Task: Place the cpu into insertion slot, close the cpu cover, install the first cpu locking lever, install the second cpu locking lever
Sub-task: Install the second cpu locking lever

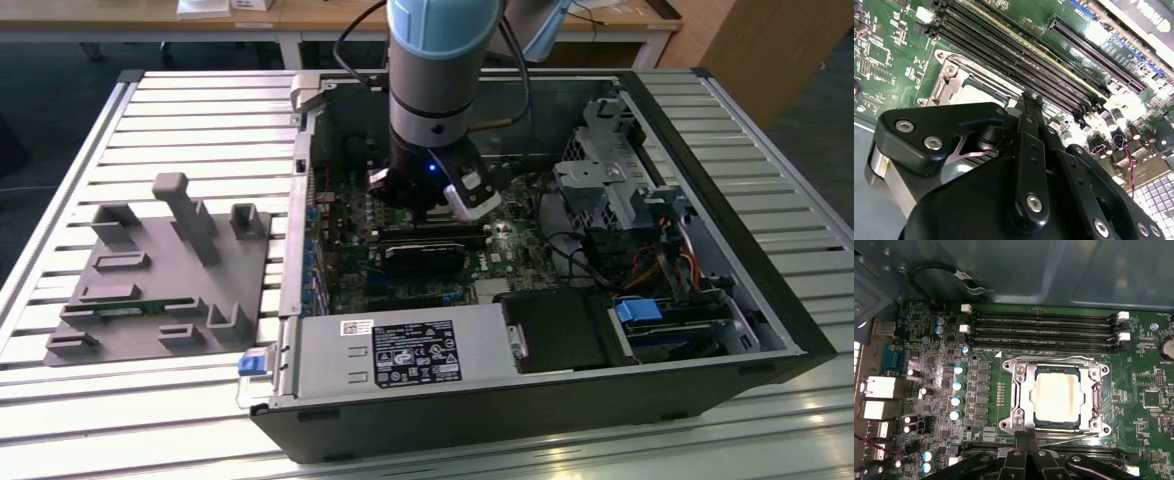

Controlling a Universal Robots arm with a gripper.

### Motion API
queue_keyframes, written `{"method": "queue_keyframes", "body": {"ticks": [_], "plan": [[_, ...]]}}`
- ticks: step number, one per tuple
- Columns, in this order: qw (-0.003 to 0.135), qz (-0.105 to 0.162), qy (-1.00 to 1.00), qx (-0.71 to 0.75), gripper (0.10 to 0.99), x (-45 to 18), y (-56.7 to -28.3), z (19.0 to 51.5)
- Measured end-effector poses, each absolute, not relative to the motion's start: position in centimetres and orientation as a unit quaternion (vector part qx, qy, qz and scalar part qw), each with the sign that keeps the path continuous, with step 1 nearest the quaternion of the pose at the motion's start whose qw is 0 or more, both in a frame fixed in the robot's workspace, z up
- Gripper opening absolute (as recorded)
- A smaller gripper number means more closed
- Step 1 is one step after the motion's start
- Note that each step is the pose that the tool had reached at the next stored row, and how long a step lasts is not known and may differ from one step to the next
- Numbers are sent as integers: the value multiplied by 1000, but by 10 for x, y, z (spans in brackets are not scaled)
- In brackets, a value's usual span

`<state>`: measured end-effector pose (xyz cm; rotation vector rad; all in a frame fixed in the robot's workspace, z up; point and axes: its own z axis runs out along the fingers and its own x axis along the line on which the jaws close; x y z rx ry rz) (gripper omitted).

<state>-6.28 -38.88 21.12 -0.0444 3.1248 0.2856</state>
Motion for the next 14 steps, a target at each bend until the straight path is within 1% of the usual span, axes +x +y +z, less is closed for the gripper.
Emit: {"method": "queue_keyframes", "body": {"ticks": [8, 14], "plan": [[2, 93, 996, -14, 106, -63, -396, 210], [2, 103, 995, -14, 106, -63, -396, 207]]}}
